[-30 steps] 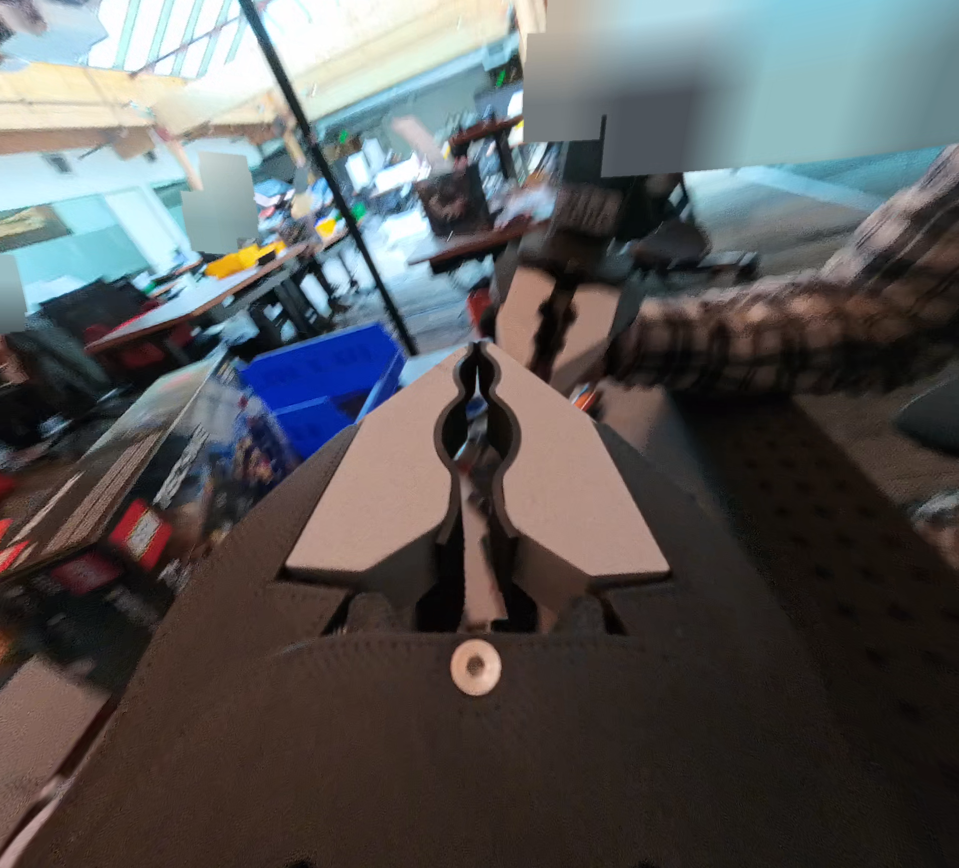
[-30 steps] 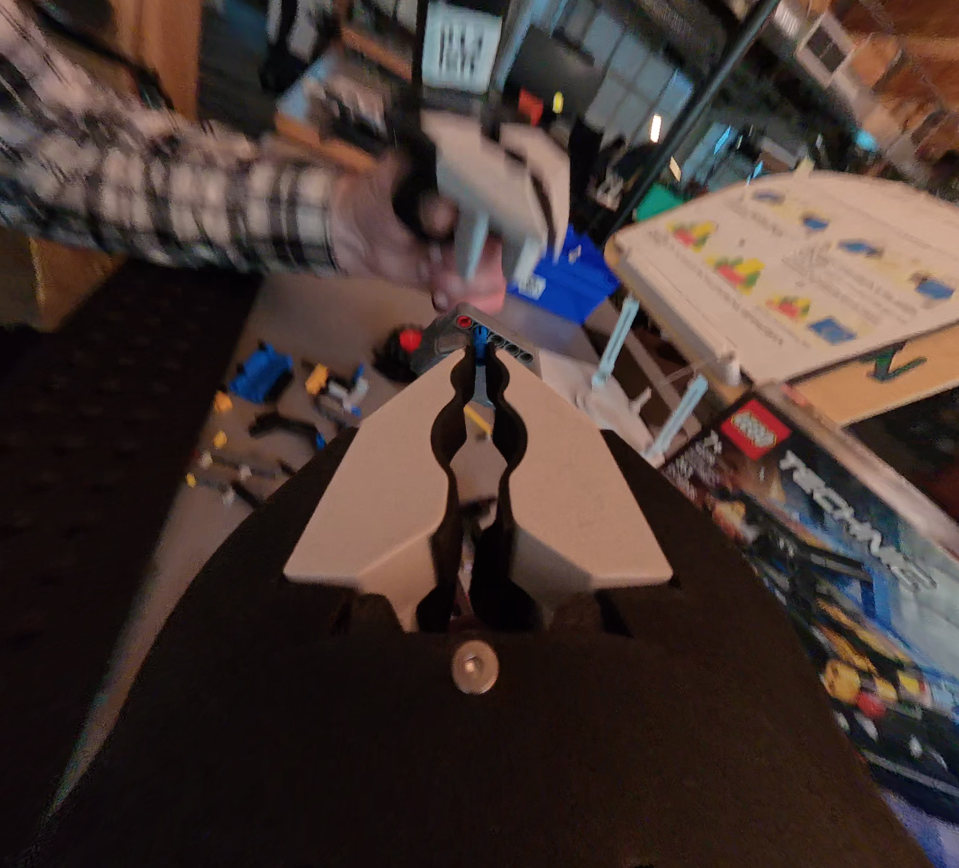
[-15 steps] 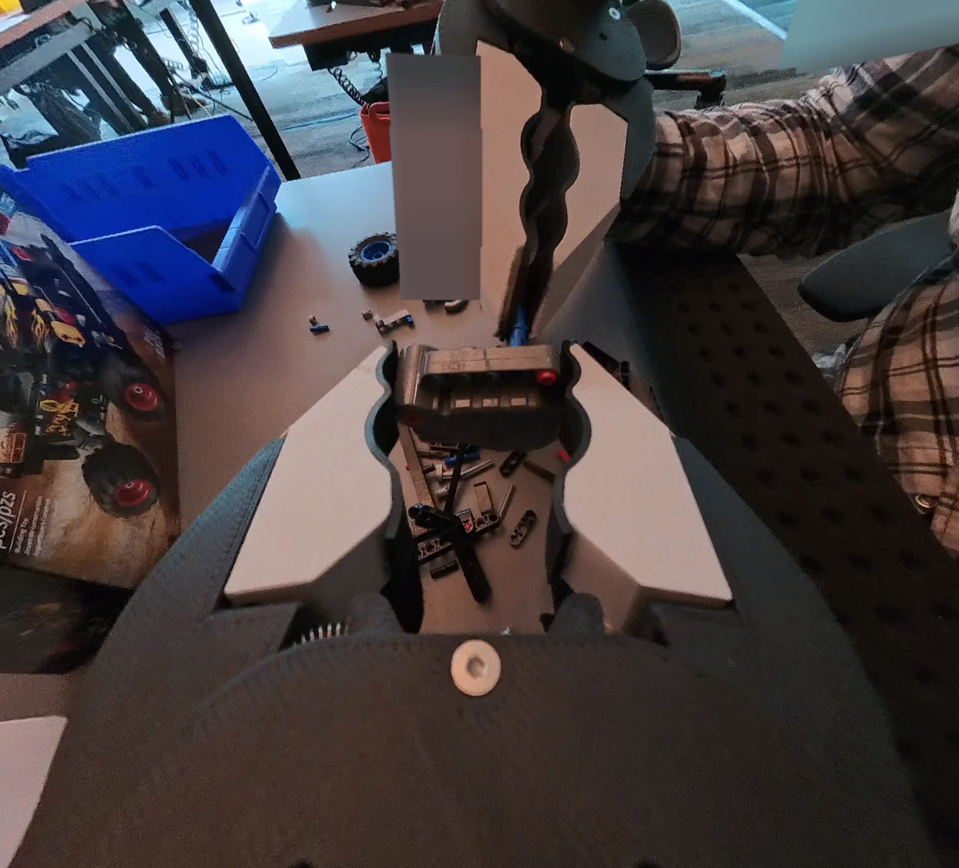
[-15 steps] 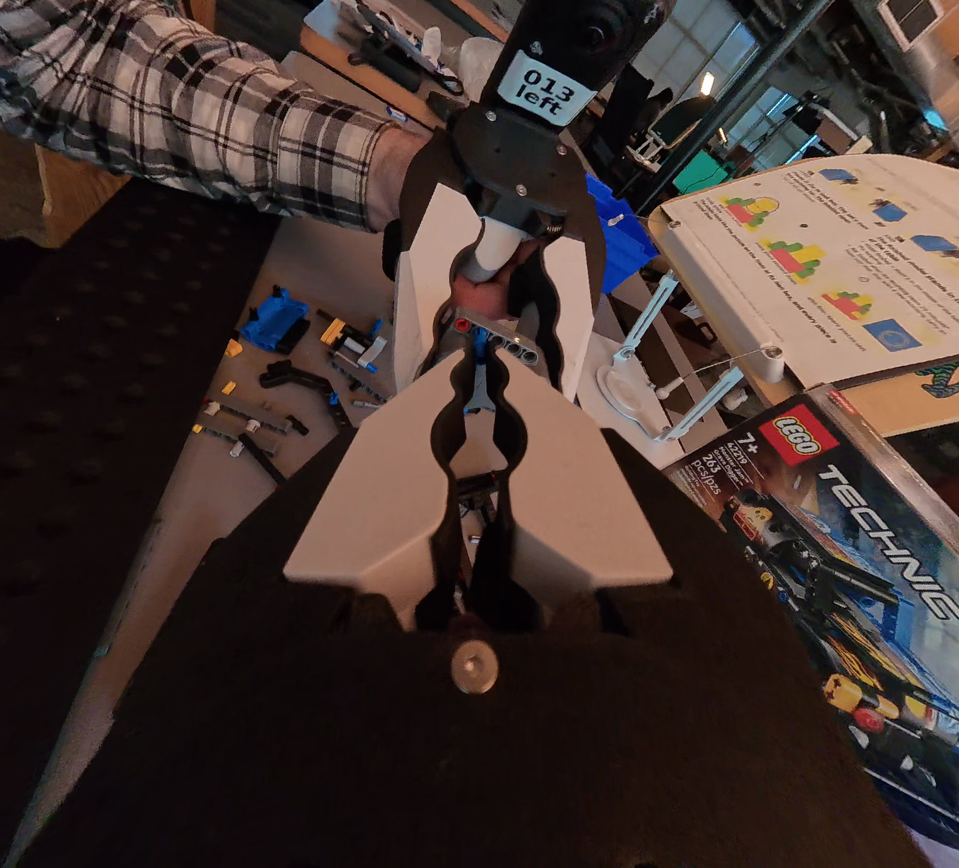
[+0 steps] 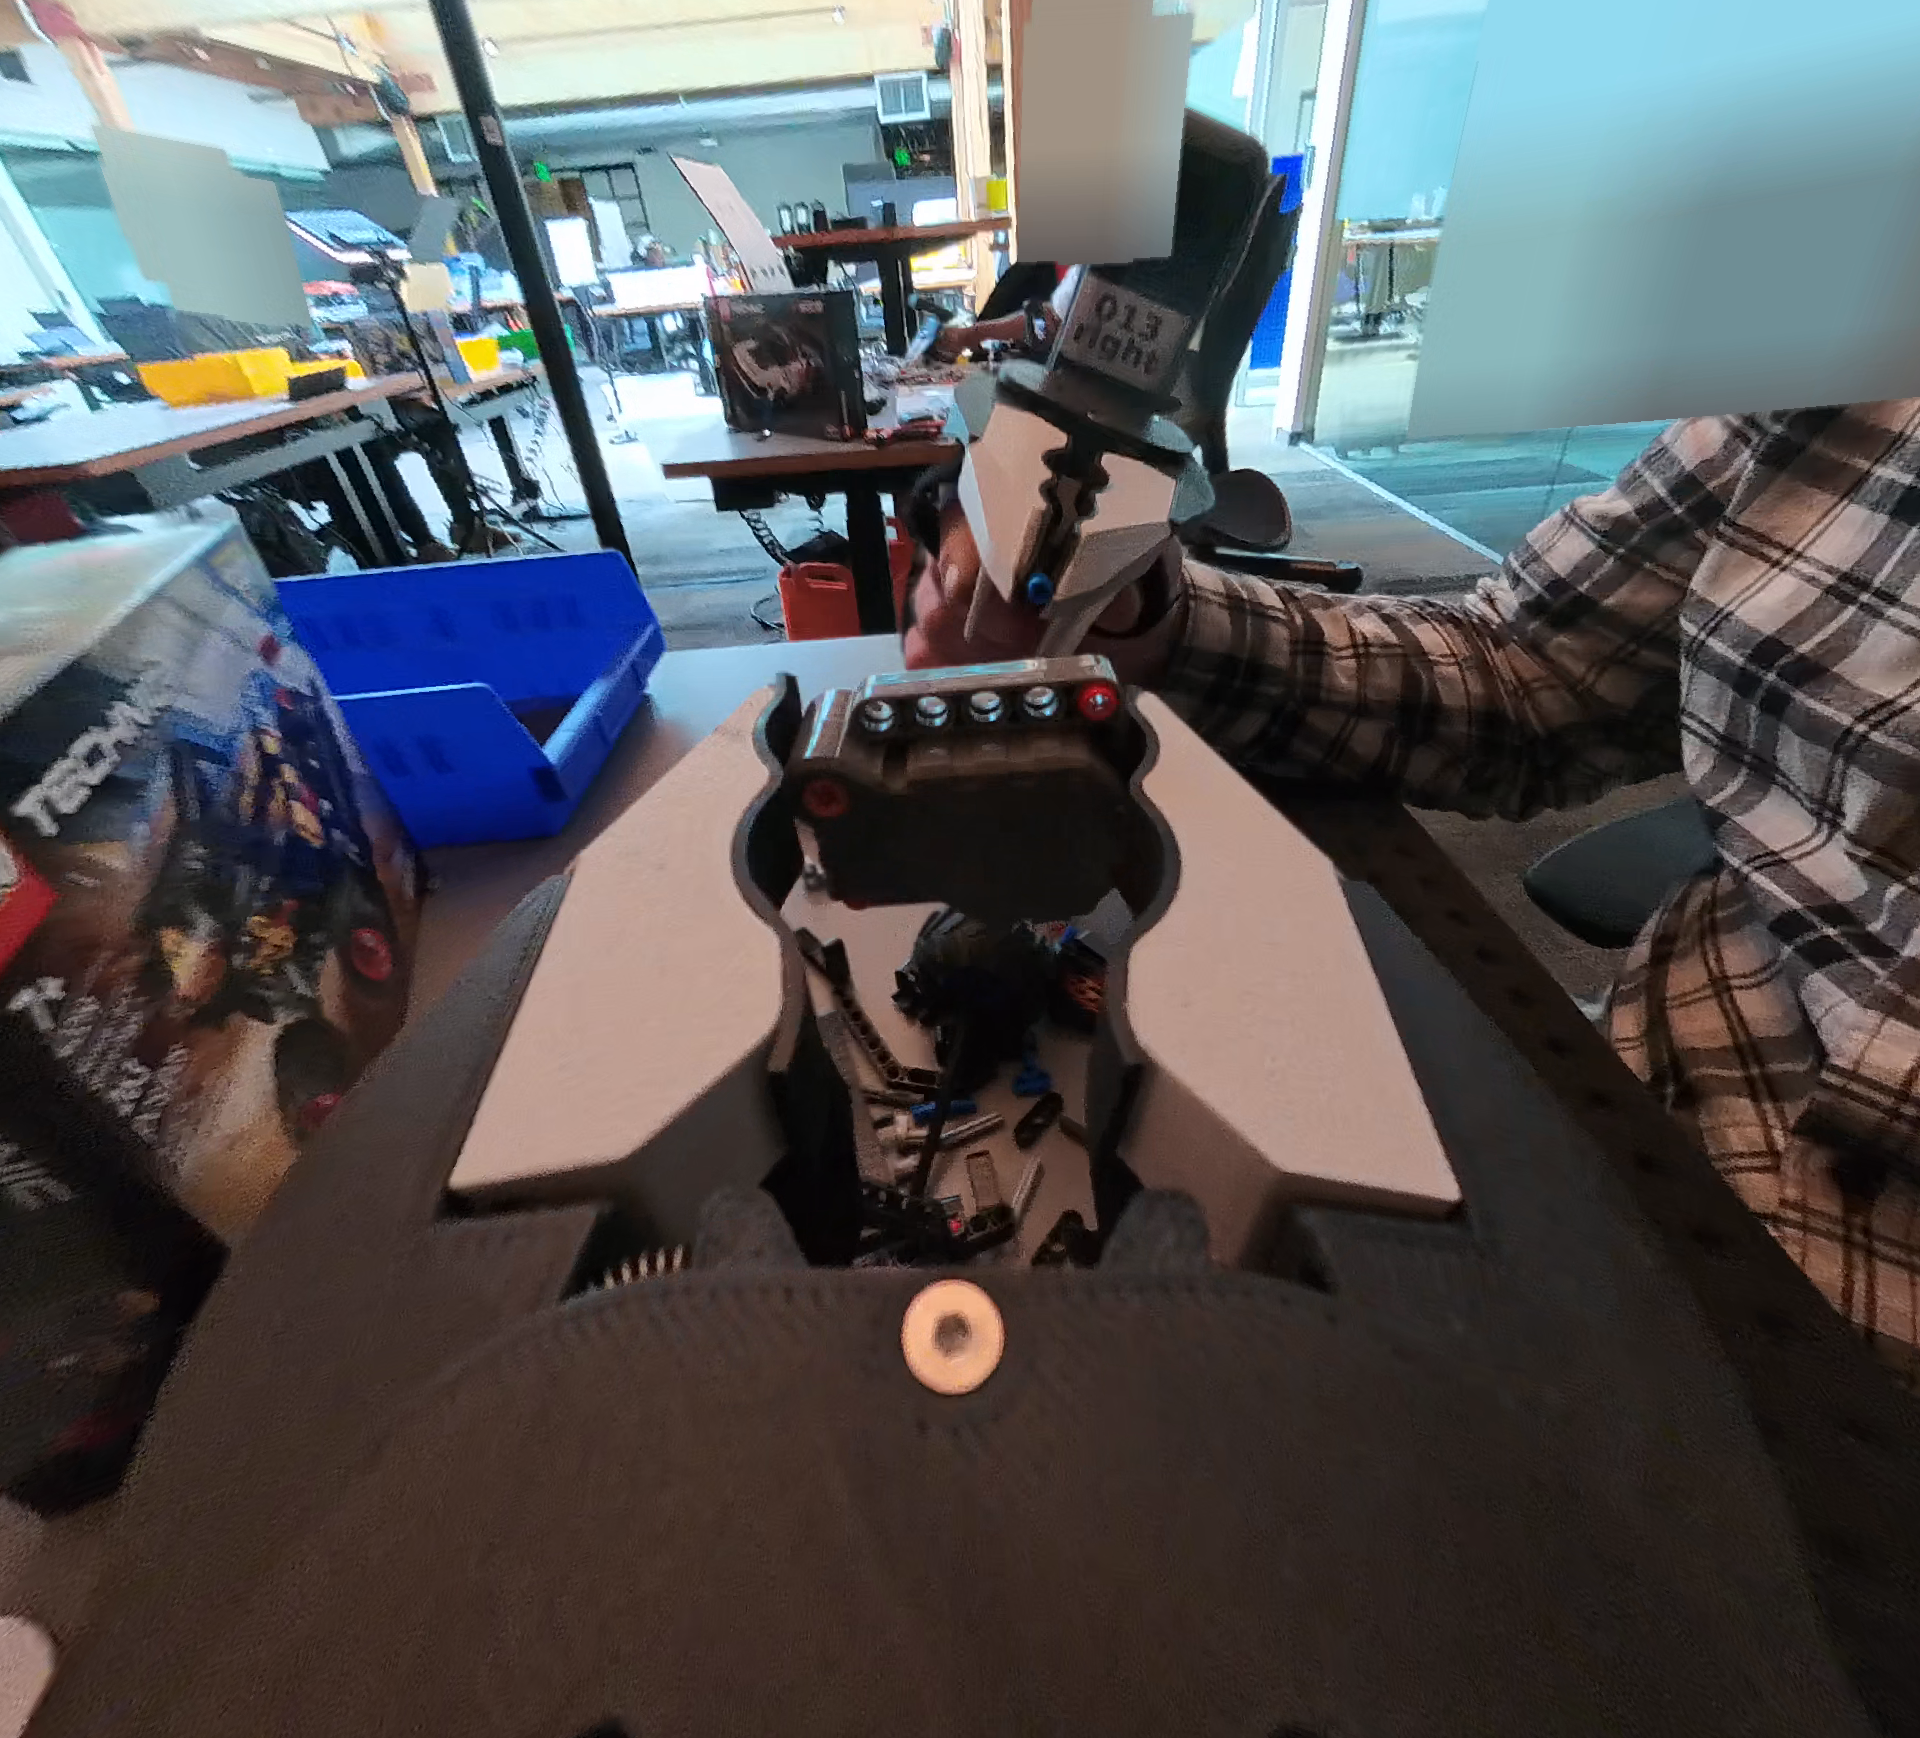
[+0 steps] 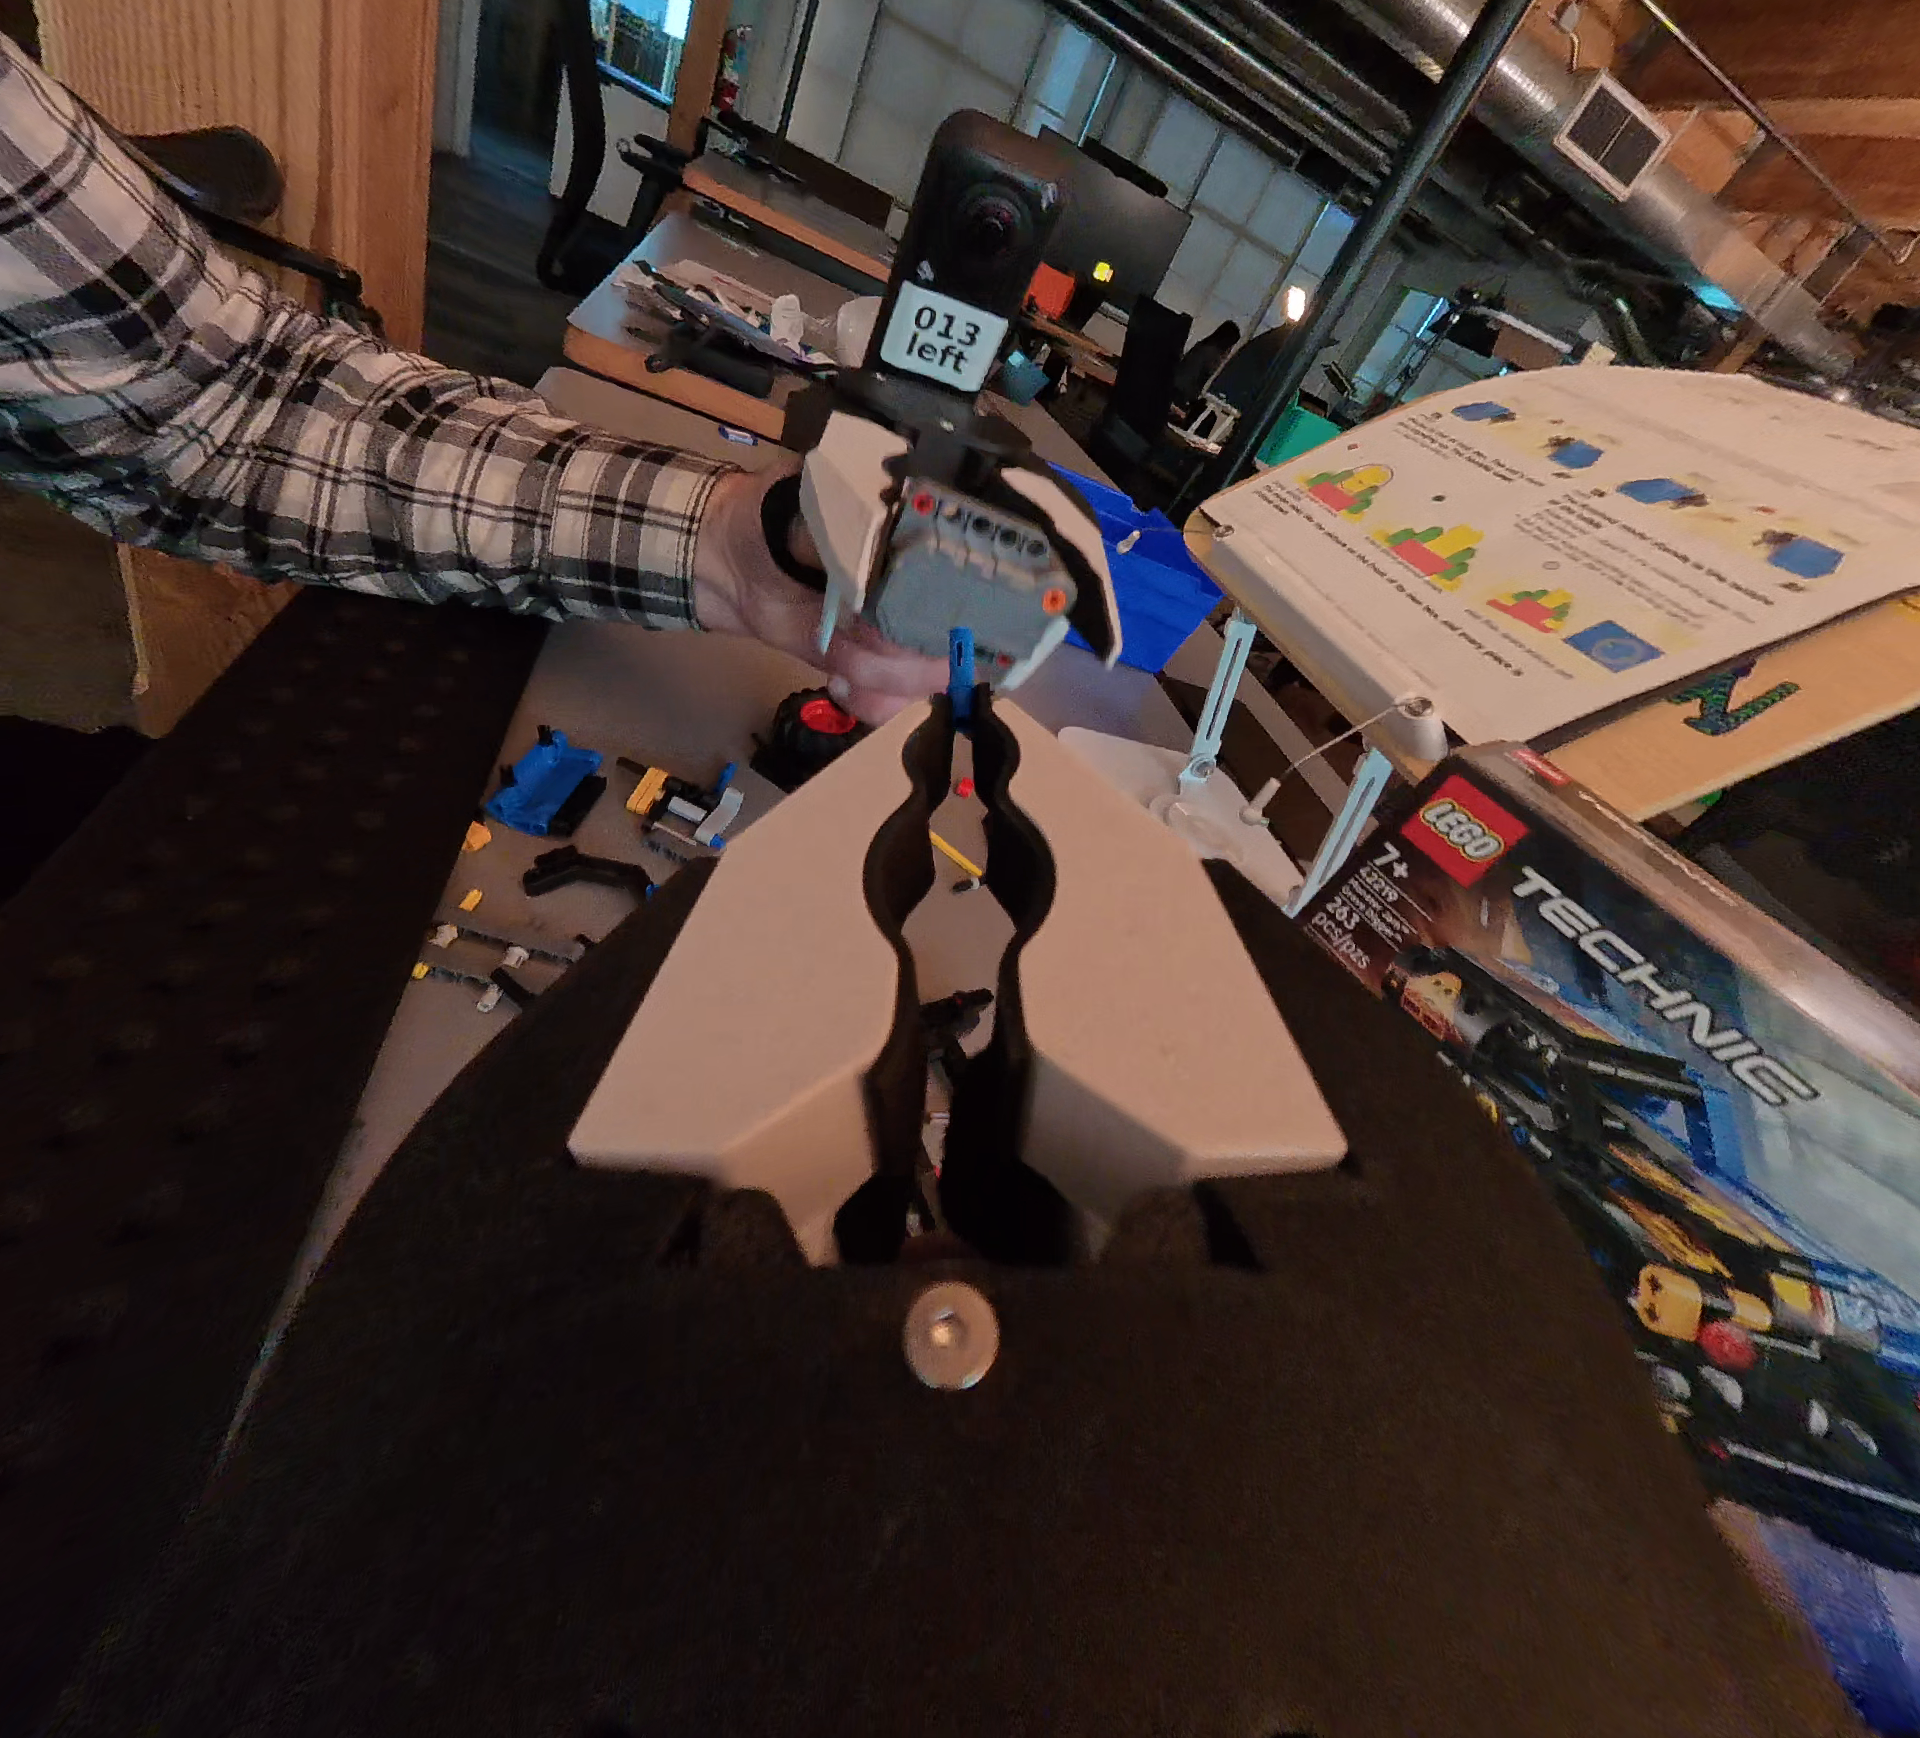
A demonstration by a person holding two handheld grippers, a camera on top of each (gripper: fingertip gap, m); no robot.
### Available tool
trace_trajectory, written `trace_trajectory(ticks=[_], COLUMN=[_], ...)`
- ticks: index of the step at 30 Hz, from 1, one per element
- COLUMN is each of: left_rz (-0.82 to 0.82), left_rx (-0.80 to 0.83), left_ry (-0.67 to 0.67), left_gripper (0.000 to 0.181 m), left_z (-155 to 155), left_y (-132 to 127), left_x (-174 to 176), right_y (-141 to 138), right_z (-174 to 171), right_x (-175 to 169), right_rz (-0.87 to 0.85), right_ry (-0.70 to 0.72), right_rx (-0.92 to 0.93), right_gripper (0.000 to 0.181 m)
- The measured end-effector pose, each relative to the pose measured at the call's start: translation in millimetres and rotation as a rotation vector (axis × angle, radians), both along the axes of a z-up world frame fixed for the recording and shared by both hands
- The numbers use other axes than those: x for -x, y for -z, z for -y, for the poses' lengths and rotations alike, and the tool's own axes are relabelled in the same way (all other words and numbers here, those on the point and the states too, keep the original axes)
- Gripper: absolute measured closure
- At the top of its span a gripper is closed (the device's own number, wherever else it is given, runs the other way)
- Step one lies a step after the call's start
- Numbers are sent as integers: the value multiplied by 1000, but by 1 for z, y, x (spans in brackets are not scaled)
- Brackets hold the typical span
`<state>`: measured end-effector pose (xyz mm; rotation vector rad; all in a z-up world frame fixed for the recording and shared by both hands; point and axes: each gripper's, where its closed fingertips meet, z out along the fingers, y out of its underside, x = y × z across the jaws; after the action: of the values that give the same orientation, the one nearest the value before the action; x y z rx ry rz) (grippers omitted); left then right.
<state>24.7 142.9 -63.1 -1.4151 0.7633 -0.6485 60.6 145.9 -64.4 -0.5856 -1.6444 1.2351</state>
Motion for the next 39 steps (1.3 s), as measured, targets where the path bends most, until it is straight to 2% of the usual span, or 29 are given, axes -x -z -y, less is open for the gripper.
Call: trace_trajectory(ticks=[2,5,6,8,13,16,18,21,27,34,39], left_rz=[-37,-280,-310,-348,-351,-430,-485,-567,-501,-701,-747], left_rx=[17,95,136,139,119,120,128,121,161,375,471], left_ry=[-14,-81,-71,-118,-122,-135,-136,-163,-196,-385,-487], left_gripper=[124,124,124,124,124,123,124,124,124,123,123], left_z=[-1,-4,0,0,-1,-4,-3,-4,-9,-23,-38], left_y=[5,41,50,57,62,76,85,93,89,142,161], left_x=[4,14,17,29,35,35,33,35,49,103,125], right_y=[9,38,47,61,109,124,125,120,108,108,108], right_z=[-4,-6,-2,5,7,5,5,3,-10,-23,-27], right_x=[2,9,11,13,21,23,25,26,32,36,37], right_rz=[40,179,214,280,475,533,533,515,462,452,449], right_ry=[9,24,16,-13,15,30,35,38,90,151,172], right_rx=[-3,-69,-94,-114,-240,-270,-260,-243,-183,-197,-211], right_gripper=[180,179,179,179,178,168,159,160,156,160,160])
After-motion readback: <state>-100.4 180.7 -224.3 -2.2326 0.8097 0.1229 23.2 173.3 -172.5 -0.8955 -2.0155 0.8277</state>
